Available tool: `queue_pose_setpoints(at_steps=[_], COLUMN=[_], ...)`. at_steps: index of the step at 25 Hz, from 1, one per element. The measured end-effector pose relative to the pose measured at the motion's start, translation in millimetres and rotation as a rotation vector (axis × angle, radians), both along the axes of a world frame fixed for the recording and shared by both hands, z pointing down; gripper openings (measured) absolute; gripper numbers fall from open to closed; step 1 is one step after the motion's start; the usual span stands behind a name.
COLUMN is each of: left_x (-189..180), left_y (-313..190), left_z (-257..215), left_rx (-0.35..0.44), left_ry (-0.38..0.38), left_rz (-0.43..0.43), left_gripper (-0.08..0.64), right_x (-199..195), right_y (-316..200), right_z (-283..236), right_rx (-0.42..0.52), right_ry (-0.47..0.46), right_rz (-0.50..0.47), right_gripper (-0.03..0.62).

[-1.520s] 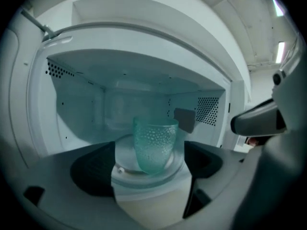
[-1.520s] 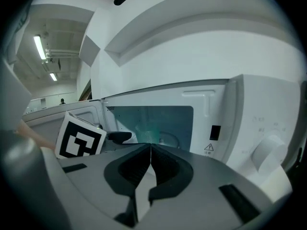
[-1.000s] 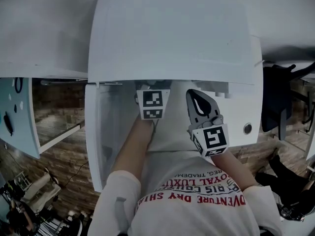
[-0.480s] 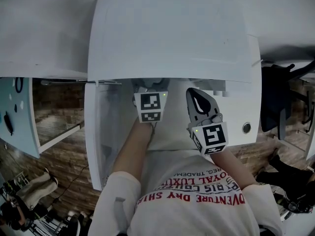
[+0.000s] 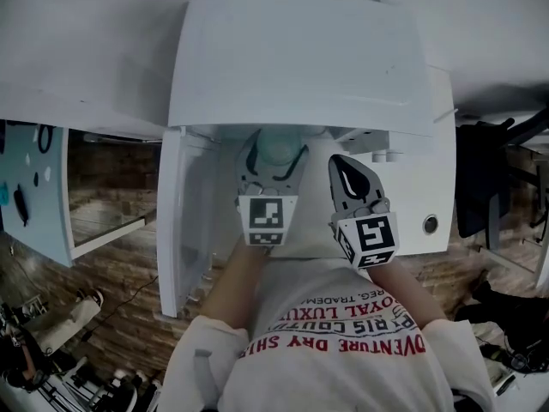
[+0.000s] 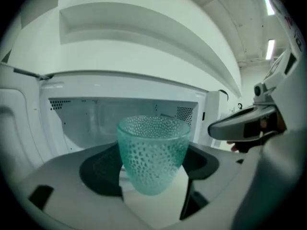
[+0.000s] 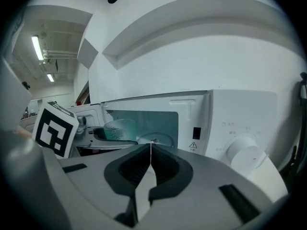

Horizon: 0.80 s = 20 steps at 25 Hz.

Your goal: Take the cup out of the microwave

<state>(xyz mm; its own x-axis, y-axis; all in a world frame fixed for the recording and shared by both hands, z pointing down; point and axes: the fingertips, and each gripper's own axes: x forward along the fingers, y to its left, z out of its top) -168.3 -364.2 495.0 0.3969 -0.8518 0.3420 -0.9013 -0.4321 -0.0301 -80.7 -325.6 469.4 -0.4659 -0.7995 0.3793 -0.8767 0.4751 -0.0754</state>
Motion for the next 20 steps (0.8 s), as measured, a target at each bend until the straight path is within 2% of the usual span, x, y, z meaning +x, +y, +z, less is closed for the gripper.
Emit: queue_pose_setpoints(at_steps=[5, 11, 20], left_x=[0, -12, -23], left_y=[27, 40, 49], left_z=[-28, -72, -131], left_rx=[0.028, 0.029, 0.125], left_ry=[0.014, 0.048, 0.085], left_rz=[0.017, -0.02, -0.04], left_gripper=[0.374, 0.374, 0.374], right_x=[-2, -7, -12], right_y=[7, 11, 14], right_z=[-14, -50, -106], right_rx=[0.029, 0.112, 0.252], right_ry=[-0.02, -0.051, -0.067], right_rz=[-0.003, -0.017, -0.025], right_gripper=[0.012, 0.012, 0.012])
